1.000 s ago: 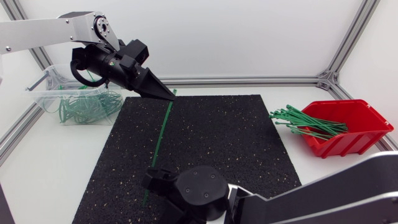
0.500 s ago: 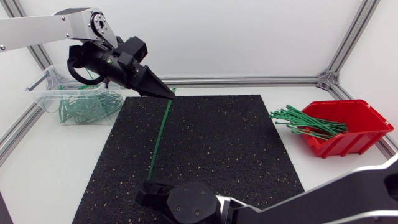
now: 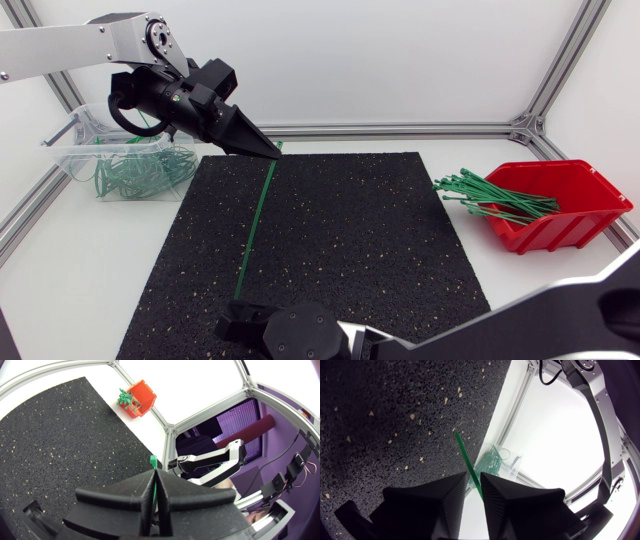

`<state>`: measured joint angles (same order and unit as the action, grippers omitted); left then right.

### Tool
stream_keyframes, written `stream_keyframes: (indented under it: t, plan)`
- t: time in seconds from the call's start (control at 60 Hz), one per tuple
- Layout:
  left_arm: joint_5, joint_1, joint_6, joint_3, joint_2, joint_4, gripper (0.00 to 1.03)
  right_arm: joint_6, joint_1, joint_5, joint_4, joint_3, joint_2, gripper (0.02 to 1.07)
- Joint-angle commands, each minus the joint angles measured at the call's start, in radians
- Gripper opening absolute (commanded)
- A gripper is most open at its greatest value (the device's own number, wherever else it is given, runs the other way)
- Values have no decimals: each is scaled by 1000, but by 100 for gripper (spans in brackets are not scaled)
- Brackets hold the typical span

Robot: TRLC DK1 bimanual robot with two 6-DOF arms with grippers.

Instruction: Take a green cable tie from the red box, thread the tail through the head to close it, then place it in the transparent bin on the left.

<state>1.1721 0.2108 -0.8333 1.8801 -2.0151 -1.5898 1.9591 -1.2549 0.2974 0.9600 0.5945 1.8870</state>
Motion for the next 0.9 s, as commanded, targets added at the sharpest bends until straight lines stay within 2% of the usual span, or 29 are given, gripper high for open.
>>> stream_keyframes:
  t: [0.0, 0.1, 0.25, 0.633, 0.75, 0.883]
  plan:
    - [-2, 6, 11, 21, 18, -21, 3, -12, -3, 9, -7, 2, 21, 25]
    - [-3, 2, 8, 22, 13, -19, 3, -14, 2, 2, -7, 2, 18, 21]
    - [-3, -5, -4, 4, 13, -19, 3, -29, 15, -21, -7, 7, 12, 9]
    - [-5, -22, -43, -56, 21, -19, 3, -131, 112, -78, -14, 27, -29, 8]
    - [-3, -22, -58, -78, 32, -19, 3, -215, 123, -84, -93, 48, -68, 8]
    - [-3, -22, -79, -110, 49, -16, 3, -399, 126, -98, -331, 117, -163, 8]
